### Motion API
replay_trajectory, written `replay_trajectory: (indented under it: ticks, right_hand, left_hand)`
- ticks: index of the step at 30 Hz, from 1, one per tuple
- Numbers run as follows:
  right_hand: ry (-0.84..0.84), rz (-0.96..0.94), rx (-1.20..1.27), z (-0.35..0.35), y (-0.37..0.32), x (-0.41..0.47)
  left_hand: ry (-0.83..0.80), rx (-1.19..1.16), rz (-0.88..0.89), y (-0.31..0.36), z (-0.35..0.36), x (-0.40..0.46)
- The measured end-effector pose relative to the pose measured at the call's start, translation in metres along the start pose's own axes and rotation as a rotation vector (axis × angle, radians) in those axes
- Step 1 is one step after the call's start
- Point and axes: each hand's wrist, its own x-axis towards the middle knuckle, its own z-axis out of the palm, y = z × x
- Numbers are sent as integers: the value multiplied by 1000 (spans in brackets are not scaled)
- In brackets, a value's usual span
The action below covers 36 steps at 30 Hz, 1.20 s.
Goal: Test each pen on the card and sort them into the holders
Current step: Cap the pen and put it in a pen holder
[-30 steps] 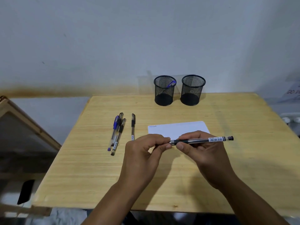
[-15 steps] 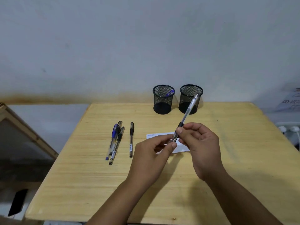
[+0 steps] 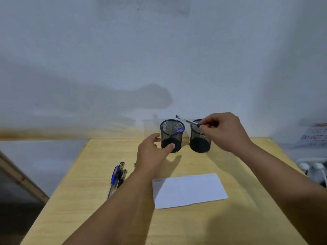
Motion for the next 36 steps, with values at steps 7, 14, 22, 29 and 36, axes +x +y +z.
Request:
replay_trajectory:
  ticks: [7, 14, 22, 29, 36]
  right_hand:
    - [-224, -187, -378, 17, -20, 63]
    - [-305, -237, -453, 53, -14, 81]
    - [-200, -205, -402, 65, 1, 76]
    - [36, -312, -185, 60, -18, 32]
    - [-278, -219, -173, 124, -35, -39]
  left_hand:
    - [-2, 89, 61, 1, 22, 42]
    - [51, 23, 70, -8, 31, 48]
    - [21, 2, 58, -10, 25, 47]
    - [52, 30, 19, -25, -17, 35]
    - [78, 191, -27, -66, -88, 7]
